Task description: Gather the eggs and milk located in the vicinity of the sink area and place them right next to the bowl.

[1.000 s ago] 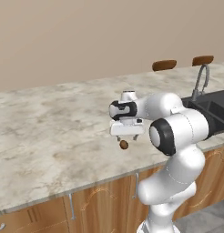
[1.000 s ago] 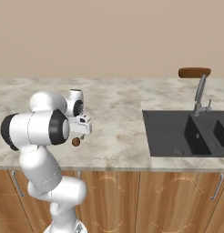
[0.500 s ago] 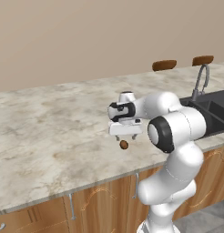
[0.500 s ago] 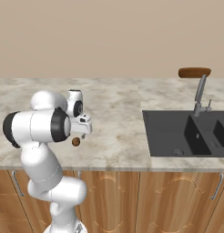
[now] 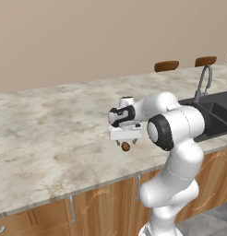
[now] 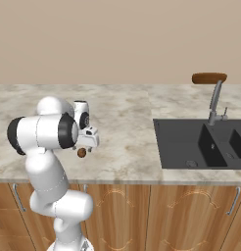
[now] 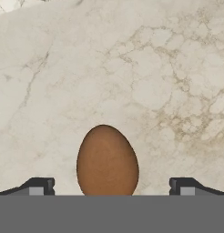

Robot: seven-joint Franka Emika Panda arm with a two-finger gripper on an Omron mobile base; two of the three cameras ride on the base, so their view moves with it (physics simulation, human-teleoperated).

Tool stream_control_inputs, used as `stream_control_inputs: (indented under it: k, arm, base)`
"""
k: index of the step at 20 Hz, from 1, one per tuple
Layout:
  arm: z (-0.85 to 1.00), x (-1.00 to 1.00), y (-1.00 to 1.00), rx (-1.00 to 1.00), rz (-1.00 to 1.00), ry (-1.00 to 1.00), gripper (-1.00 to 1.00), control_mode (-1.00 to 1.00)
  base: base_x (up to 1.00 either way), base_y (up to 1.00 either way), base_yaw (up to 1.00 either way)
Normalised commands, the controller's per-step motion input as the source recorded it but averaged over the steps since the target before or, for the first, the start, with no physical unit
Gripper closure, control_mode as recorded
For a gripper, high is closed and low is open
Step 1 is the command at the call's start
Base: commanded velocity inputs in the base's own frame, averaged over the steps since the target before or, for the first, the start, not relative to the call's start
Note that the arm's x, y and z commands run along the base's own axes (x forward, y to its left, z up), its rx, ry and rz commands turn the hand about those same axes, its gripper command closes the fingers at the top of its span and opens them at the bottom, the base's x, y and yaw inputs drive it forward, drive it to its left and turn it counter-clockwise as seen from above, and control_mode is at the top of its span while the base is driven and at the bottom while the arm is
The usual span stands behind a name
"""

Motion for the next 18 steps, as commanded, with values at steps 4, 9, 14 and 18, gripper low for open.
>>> stream_control_inputs:
  k: [4,9,14,18]
  arm:
    - [-0.22,0.0,0.08,0.0,0.0,0.0,-1.0,-1.0]
    - [-0.24,0.0,0.01,0.0,0.0,0.0,-1.0,-1.0]
    - [-0.14,0.0,0.0,-0.01,0.0,0.0,-1.0,-1.0]
    - [0.0,0.0,0.0,0.0,0.0,0.0,1.0,-1.0]
  base:
    - [0.0,0.0,0.0]
    - [0.0,0.0,0.0]
    - [0.0,0.0,0.0]
    - [0.0,0.0,0.0]
